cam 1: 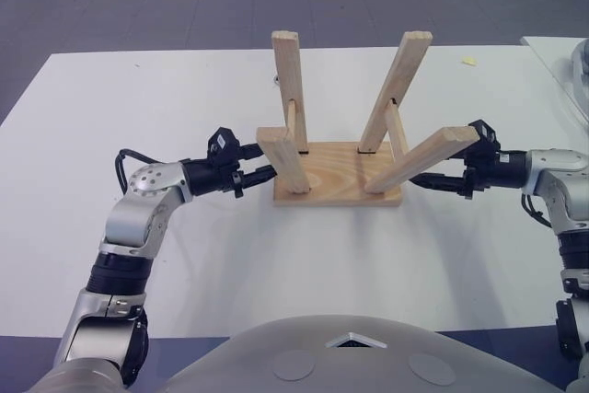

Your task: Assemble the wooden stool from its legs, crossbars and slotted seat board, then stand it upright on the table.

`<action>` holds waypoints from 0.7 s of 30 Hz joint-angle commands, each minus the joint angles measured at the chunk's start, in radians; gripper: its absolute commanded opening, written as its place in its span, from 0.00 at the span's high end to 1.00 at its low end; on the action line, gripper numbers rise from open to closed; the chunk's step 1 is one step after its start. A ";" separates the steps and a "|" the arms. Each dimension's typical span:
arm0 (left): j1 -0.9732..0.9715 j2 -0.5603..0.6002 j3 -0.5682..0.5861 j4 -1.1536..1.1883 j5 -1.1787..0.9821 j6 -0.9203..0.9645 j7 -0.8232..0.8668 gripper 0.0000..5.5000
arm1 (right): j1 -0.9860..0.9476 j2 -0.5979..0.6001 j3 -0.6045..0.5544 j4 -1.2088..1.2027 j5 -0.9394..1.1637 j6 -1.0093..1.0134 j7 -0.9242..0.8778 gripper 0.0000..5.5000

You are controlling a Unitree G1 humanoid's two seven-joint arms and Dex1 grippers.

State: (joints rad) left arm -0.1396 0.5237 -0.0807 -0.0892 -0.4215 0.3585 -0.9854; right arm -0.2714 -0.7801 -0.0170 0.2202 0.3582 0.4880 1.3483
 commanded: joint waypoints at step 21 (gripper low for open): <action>-0.018 -0.018 -0.108 0.079 0.053 -0.031 -0.095 0.51 | -0.078 0.088 0.125 0.086 -0.042 -0.072 0.038 0.26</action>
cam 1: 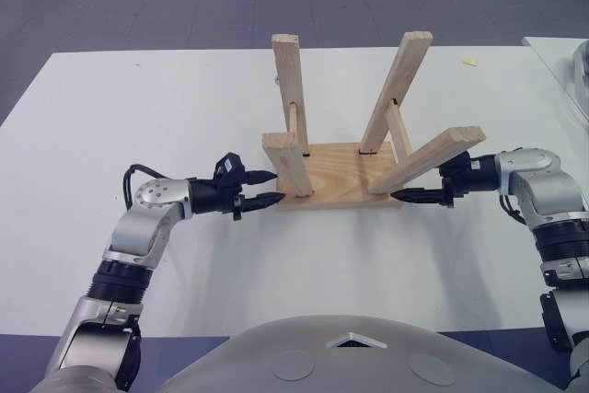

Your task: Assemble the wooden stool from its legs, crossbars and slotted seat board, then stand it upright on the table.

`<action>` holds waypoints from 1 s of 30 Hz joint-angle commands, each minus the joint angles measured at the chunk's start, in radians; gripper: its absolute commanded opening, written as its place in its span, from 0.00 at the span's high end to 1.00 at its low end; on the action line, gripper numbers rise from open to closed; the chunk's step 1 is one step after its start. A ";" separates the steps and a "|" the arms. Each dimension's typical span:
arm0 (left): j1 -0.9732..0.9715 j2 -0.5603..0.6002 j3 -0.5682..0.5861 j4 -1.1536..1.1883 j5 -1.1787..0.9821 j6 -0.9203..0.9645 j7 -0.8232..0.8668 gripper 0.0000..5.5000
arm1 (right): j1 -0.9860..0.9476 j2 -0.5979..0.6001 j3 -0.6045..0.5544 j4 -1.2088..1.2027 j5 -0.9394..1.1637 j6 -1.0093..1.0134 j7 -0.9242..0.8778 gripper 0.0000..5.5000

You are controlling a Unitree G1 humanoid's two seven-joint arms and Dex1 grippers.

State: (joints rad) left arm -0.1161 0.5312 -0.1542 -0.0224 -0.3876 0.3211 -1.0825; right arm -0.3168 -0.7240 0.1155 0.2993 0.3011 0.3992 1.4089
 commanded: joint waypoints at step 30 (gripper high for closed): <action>-0.659 -0.048 0.137 0.103 -0.387 0.751 -0.024 0.78 | -0.480 0.187 -0.243 -0.081 0.392 0.723 -0.312 0.73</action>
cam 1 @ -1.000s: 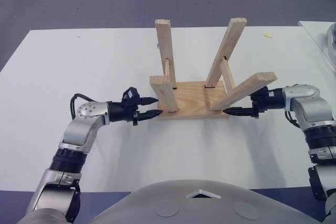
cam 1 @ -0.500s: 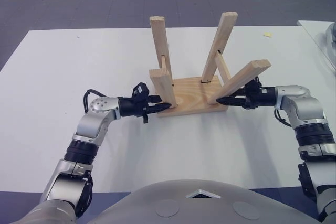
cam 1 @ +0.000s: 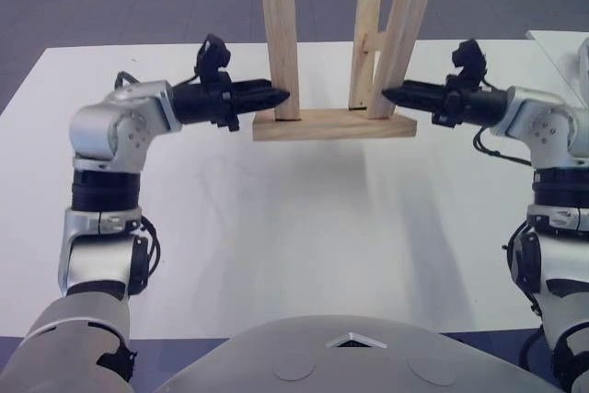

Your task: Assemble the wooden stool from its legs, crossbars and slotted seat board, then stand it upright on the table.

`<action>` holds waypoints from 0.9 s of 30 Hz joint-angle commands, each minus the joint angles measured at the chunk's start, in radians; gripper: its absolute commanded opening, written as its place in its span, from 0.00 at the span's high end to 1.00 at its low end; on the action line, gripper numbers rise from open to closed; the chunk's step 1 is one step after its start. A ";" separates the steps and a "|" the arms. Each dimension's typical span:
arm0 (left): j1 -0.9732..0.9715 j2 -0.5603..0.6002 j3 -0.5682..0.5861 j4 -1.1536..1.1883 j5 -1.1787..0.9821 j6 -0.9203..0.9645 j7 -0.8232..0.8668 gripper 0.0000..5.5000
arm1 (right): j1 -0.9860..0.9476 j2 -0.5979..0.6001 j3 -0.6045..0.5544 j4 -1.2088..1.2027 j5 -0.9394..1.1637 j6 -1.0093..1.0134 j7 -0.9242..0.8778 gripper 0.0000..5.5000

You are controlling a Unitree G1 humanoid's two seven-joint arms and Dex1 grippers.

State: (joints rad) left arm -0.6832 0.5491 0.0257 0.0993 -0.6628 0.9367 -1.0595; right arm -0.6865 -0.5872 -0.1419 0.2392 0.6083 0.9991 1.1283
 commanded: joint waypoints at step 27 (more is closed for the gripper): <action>-0.253 -0.182 0.265 0.217 -0.160 0.677 0.451 0.78 | -0.119 -0.237 0.281 -0.120 0.880 0.615 -1.057 0.72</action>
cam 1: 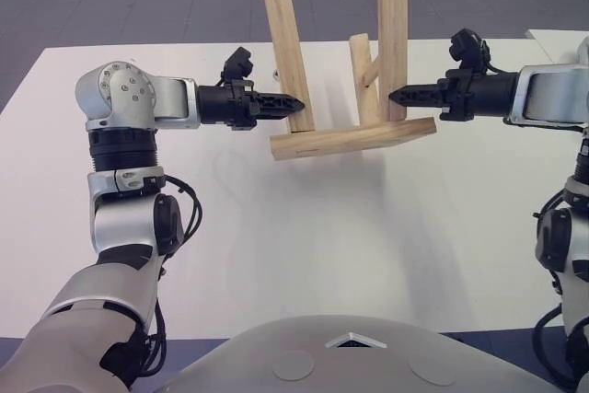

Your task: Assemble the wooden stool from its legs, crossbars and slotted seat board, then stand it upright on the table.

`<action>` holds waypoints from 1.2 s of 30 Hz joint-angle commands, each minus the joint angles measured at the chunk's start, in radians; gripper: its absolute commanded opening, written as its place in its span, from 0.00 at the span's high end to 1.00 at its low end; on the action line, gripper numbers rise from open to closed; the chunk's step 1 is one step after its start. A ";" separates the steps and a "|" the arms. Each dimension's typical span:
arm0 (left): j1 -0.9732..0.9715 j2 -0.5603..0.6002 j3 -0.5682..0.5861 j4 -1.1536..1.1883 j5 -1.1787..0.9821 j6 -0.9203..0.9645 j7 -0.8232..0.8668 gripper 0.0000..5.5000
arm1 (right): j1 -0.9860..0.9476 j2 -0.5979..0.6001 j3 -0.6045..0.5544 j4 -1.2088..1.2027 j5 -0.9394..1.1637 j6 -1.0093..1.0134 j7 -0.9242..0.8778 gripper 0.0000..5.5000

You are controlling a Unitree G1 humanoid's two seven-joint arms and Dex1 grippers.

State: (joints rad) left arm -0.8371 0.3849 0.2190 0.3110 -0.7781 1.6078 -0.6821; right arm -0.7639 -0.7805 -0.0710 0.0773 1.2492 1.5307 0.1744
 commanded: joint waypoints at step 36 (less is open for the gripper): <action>-0.082 0.248 0.161 -0.127 -0.229 -0.012 0.365 0.56 | -0.255 -0.031 0.147 0.372 0.220 0.036 -0.031 0.50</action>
State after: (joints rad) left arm -0.9856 0.5394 0.3991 0.2448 -1.0013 1.6058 -0.2344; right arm -0.9897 -0.7756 0.1098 0.4616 1.5214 1.5540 0.0246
